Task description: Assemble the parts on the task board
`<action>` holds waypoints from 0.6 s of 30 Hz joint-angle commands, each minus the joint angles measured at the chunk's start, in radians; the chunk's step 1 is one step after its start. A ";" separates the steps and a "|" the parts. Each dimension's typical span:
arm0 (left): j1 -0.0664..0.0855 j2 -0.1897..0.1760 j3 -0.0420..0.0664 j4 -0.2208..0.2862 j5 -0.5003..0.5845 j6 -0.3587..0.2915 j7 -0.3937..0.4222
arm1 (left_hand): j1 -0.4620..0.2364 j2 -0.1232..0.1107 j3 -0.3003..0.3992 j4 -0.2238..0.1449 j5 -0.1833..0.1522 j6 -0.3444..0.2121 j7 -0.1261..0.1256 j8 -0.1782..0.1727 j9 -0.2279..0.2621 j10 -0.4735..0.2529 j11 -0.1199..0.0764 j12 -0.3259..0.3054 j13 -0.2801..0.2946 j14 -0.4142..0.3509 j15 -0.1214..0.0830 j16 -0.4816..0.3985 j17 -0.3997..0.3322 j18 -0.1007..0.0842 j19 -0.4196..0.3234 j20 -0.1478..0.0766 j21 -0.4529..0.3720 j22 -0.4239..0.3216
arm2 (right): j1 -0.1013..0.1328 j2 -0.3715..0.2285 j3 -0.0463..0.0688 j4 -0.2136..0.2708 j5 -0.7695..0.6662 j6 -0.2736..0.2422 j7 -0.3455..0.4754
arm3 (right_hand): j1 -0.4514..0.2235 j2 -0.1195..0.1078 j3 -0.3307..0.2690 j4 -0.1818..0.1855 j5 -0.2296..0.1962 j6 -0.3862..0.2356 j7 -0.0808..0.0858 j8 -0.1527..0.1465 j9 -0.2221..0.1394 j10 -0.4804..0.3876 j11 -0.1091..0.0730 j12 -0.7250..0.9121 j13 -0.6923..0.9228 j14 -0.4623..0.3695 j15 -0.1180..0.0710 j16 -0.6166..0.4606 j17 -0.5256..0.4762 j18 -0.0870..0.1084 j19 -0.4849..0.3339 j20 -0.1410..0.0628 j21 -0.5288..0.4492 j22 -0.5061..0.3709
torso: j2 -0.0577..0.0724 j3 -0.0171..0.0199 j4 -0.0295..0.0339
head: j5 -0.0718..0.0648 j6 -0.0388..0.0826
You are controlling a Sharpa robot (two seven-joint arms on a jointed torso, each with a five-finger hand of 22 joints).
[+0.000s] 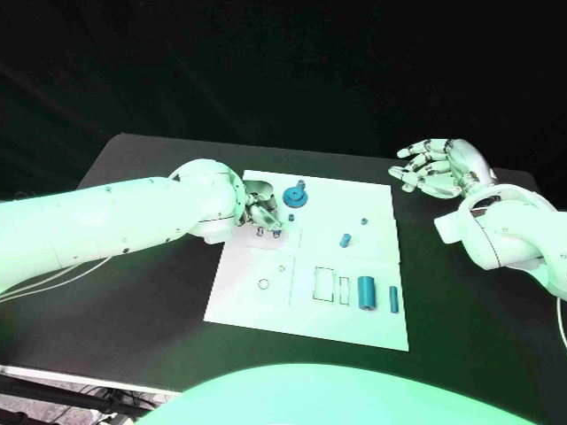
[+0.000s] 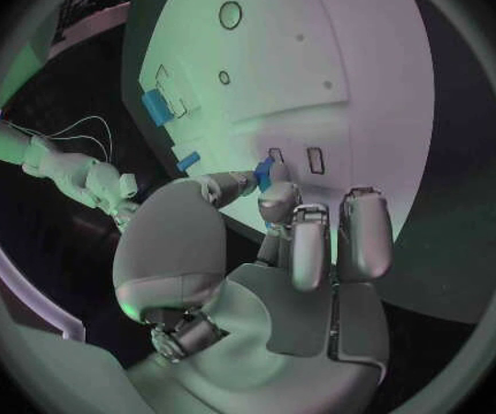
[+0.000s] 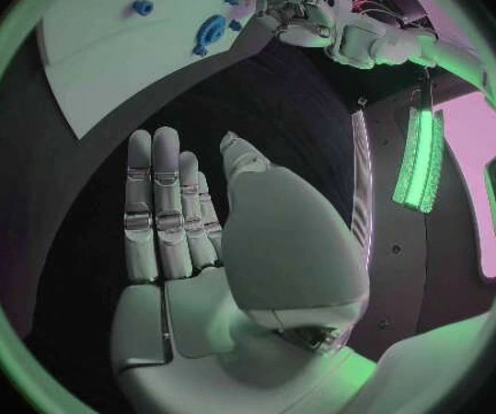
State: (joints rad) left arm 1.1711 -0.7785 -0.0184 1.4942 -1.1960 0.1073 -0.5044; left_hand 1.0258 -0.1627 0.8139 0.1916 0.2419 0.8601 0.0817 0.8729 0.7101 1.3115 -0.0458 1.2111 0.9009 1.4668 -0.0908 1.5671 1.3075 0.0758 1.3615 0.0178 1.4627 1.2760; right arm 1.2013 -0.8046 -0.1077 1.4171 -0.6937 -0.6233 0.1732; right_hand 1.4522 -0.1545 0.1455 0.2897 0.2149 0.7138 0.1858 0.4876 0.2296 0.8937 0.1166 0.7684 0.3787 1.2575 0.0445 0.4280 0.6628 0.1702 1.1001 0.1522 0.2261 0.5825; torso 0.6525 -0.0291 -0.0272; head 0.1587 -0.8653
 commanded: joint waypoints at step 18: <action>0.000 0.004 -0.006 -0.007 -0.014 0.058 -0.003 | 0.016 0.021 0.109 -0.117 0.001 0.074 -0.069 -0.002 0.000 0.003 -0.006 -0.007 0.000 0.104 -0.008 0.004 0.263 -0.013 0.009 -0.002 0.007 0.002 | -0.002 0.004 0.000 -0.003 -0.006 0.012 0.007 | -0.001 0.000 0.003 0.001 0.003 -0.003 0.013 0.007 -0.002 -0.001 0.003 -0.005 -0.003 0.007 0.003 -0.006 0.002 0.011 0.001 0.005 -0.005 -0.002 | 0.000 -0.0007 0.0001 | 0.003 -0.002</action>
State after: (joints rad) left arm 1.1718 -0.7776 -0.0224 1.4874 -1.2011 0.1436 -0.5059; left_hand 1.0262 -0.1624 0.8139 0.1916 0.2415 0.8623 0.0795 0.8723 0.7099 1.3115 -0.0455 1.2075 0.9011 1.4667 -0.0908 1.5671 1.3075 0.0759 1.3652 0.0142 1.4627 1.2773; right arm 1.2001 -0.8016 -0.1078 1.4141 -0.6934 -0.6229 0.1728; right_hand 1.4522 -0.1545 0.1455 0.2897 0.2149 0.7138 0.1858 0.4916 0.2297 0.8937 0.1166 0.7684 0.3768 1.2575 0.0445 0.4261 0.6639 0.1701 1.1000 0.1522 0.2261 0.5808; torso 0.6520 -0.0301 -0.0271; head 0.1615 -0.8678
